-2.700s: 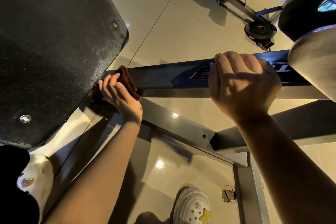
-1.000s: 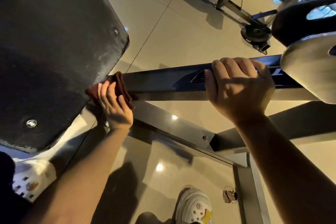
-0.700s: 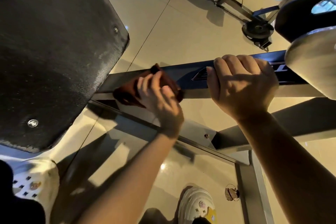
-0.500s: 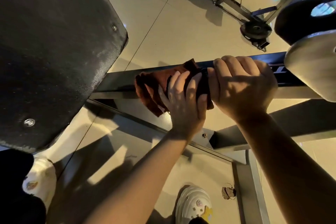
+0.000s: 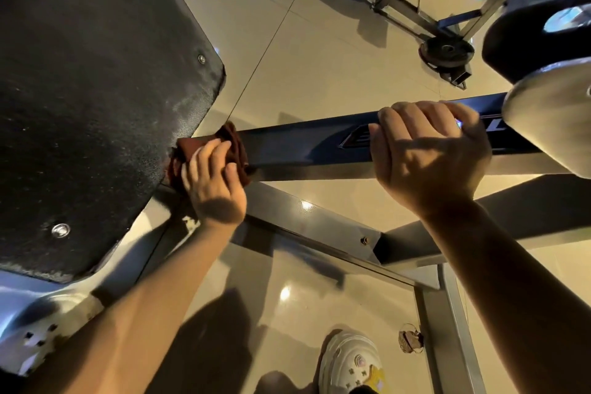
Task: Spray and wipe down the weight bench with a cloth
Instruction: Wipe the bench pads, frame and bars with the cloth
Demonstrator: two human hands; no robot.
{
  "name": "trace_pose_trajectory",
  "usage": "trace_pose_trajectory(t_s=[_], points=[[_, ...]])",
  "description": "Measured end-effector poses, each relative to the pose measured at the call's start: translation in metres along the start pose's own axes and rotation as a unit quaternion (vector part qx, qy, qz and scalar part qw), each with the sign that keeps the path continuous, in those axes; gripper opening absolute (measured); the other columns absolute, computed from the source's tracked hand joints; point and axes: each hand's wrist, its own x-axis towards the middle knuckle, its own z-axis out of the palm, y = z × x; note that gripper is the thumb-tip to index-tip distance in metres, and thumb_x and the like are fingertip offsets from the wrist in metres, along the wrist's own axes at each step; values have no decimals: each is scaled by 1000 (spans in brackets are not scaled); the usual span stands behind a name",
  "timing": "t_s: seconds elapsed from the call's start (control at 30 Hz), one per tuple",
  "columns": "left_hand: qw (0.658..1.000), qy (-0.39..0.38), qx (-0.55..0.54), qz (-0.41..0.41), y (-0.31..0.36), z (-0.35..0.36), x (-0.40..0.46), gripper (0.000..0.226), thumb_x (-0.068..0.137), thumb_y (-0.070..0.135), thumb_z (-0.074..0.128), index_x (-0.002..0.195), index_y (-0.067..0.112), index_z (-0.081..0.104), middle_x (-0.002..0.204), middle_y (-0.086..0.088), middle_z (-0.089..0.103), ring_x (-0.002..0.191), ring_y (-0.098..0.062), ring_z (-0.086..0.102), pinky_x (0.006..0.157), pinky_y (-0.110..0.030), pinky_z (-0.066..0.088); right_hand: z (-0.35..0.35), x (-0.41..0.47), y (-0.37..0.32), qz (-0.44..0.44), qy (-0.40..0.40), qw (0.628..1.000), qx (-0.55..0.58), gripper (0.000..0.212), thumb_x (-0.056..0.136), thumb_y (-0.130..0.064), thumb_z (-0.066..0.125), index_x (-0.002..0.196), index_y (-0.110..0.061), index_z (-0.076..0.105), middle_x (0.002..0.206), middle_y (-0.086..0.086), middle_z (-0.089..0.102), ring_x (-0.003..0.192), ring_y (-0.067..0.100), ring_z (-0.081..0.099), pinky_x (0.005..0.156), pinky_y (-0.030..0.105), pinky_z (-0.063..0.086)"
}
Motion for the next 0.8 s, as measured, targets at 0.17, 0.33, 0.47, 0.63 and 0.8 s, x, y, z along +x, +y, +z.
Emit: trace_pose_trajectory(t_s=[0.17,0.33,0.47,0.63,0.8], points=[[987,-84,-106,93,121,-6,-8,56,102,51,15,128,20,52,131,-4,59,123,-23,52,107,-47,30,-16,0,-2,-12,-27,999,22,38,104,-29,39,94,-8,70,89,10,74,82,27,70,88,38,47],[955,-150,-127,222,192,-9,-8,36,95,34,44,111,10,64,107,-11,69,102,-30,66,87,-57,52,-63,-26,-1,-22,-67,979,191,48,106,-33,25,110,-4,63,106,18,69,103,28,63,96,44,47],[943,-108,-36,313,160,-17,4,44,102,44,40,135,18,56,137,-6,57,126,-25,54,104,-46,40,-106,-71,11,-69,-115,977,166,34,105,-36,29,116,-15,54,119,12,67,118,22,53,106,39,37],[955,-226,-2,192,56,-31,24,67,93,58,29,139,14,51,145,-8,48,131,-29,48,106,-47,36,-136,-77,28,26,-159,982,102,37,95,-37,47,109,-12,71,131,10,60,125,24,53,105,46,41],[972,-206,-17,110,72,-36,6,74,92,60,22,140,11,50,145,-10,48,135,-31,43,109,-53,27,-164,-70,37,119,-162,977,70,41,92,-40,45,106,-10,70,132,13,58,124,28,53,102,44,41]])
